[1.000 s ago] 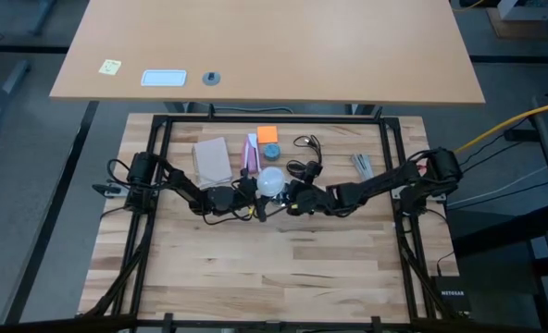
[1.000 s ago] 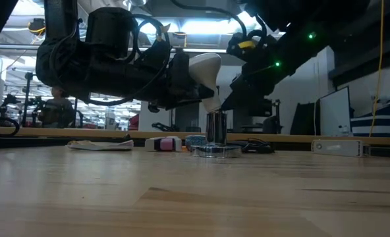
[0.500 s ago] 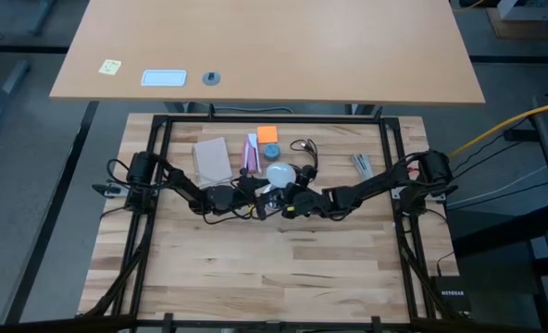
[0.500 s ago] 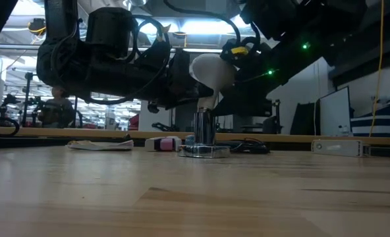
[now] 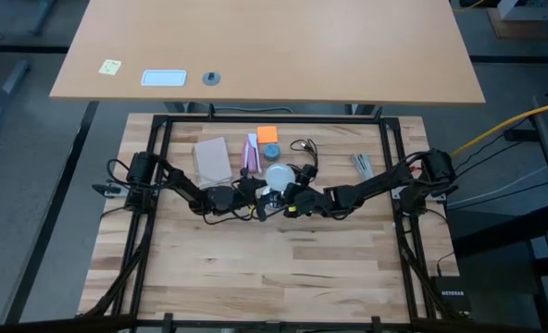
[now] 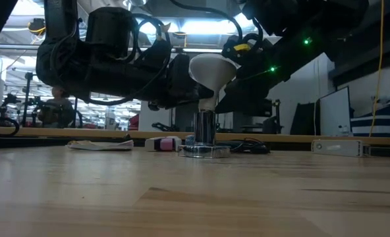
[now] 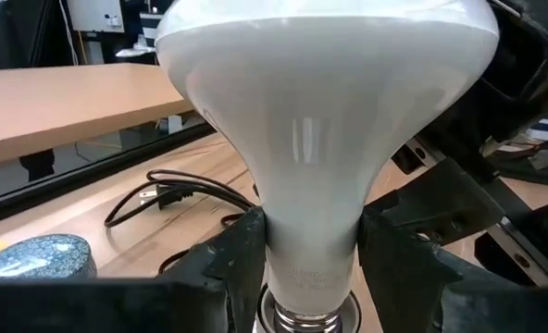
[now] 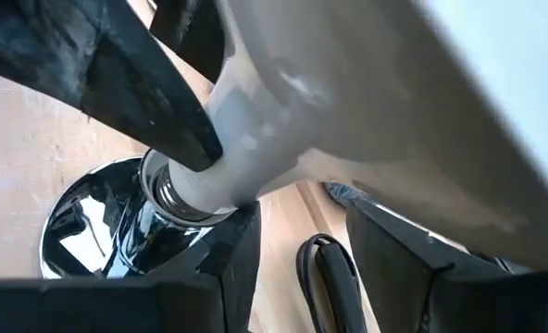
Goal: Screw lightbulb
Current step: Insert the lightbulb into the lamp
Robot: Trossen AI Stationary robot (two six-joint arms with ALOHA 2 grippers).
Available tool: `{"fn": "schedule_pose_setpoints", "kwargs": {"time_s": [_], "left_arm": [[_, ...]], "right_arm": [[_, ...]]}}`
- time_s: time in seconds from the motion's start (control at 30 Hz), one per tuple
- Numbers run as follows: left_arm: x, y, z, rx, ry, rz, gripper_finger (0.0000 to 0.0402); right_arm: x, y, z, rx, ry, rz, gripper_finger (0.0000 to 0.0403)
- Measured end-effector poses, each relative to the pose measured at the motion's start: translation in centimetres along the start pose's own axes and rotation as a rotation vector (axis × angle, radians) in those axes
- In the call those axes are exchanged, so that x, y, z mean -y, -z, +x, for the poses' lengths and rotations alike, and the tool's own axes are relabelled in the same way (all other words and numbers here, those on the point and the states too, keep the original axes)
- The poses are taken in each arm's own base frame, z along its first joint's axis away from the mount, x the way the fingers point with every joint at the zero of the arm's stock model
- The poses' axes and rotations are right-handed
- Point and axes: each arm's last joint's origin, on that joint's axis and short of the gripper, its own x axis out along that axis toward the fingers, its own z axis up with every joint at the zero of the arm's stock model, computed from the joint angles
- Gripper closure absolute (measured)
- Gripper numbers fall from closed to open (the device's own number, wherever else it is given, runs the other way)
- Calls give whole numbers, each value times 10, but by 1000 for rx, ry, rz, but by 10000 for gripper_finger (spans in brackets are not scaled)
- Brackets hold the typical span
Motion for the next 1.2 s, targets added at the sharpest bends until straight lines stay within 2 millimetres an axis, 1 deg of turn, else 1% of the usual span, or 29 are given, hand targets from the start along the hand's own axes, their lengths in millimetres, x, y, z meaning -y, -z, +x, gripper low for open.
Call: {"fn": "schedule_pose_setpoints", "kwargs": {"time_s": [0.17, 0.37, 0.5, 0.67, 1.0, 1.2], "left_arm": [[0, 0, 0, 4, -4, 52, 247], [2, 1, -1, -5, -6, 58, 247], [4, 5, -3, -50, 7, 61, 247], [6, 7, -6, -64, 18, 49, 247], [7, 8, -7, -66, 27, 78, 247], [7, 8, -6, -66, 35, 93, 247]], "right_arm": [[0, -3, 0, 24, 5, -29, 236], [-1, -10, -2, 13, 0, -76, 236], [-5, -9, -5, -1, -31, -100, 236], [-9, -10, -9, 4, -54, -109, 236], [-9, -10, -10, -1, -63, -115, 236], [-10, -5, -11, -46, -88, -129, 236]]}}
